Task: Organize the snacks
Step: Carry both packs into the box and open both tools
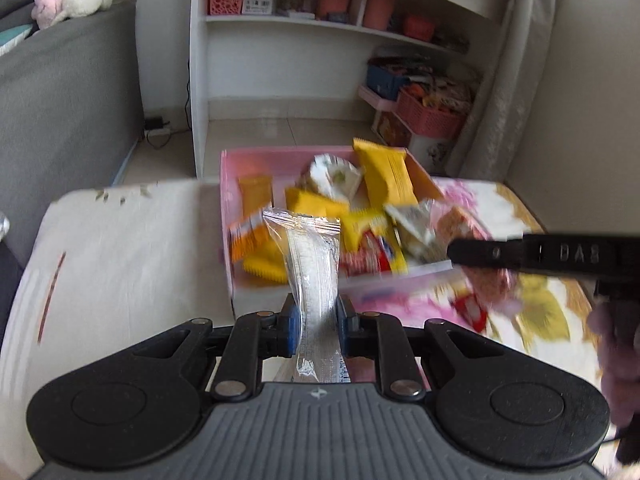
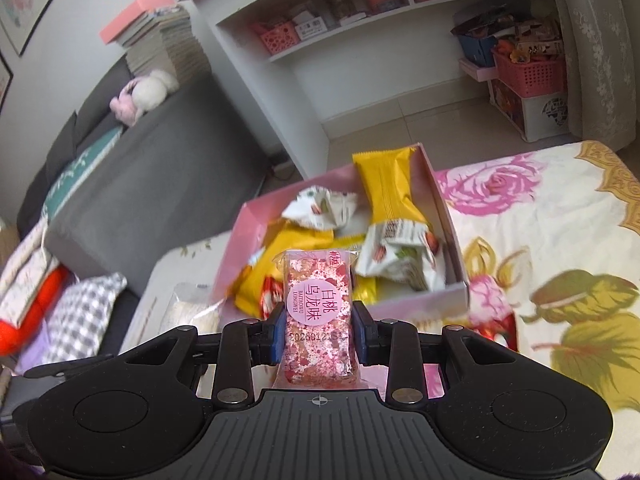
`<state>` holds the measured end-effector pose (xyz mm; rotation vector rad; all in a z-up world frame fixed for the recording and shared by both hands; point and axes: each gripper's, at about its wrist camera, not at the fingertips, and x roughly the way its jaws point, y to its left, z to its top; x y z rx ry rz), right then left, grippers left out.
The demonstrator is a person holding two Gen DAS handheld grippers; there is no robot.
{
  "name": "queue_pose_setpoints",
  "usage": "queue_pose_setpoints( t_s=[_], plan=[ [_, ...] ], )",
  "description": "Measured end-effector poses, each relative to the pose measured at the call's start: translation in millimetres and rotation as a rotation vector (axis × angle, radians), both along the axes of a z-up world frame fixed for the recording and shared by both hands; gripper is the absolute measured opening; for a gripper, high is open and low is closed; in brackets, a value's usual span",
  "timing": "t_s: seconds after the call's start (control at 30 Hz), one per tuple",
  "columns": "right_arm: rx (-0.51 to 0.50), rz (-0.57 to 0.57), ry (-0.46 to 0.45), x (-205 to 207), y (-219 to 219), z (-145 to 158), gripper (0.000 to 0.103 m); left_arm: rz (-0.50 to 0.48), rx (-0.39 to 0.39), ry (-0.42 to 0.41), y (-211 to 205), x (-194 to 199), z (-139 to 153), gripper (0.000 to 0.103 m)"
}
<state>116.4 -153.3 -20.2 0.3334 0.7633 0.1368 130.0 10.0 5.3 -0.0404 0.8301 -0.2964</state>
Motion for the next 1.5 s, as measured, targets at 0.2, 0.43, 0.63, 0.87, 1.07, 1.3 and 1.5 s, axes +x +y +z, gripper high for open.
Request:
queue_pose_setpoints(
  t_s=[0.2, 0.43, 0.63, 0.87, 1.07, 1.3, 1.5],
  plan=[
    [0.040, -0.005, -0.031, 26, 0, -10, 0.031, 0.033, 0.008, -0.051, -9, 40, -5, 0.017],
    [0.087, -0.003, -0.055, 47, 2, -22, 0.031, 0.091, 0.036, -0.080, -9, 70, -21, 0.017],
    [0.090, -0.020, -0.063, 60, 2, -29, 0.031, 0.109, 0.048, -0.082, -6, 84, -29, 0.017],
    [0.113, -0.052, -0.078, 68, -6, -36, 0.032, 0.123, 0.078, -0.109, -9, 95, -28, 0.017],
    [0.113, -0.065, -0.091, 69, -8, -39, 0.036, 0.142, 0.095, -0.108, -6, 99, -31, 0.021],
    [0.124, -0.077, -0.097, 66, -8, -31, 0.060, 0.152, 0.111, -0.120, -3, 88, -30, 0.058],
    [0.089, -0.076, -0.100, 58, -4, -22, 0.070, 0.126, 0.120, -0.127, 0, 74, -22, 0.071]
  ],
)
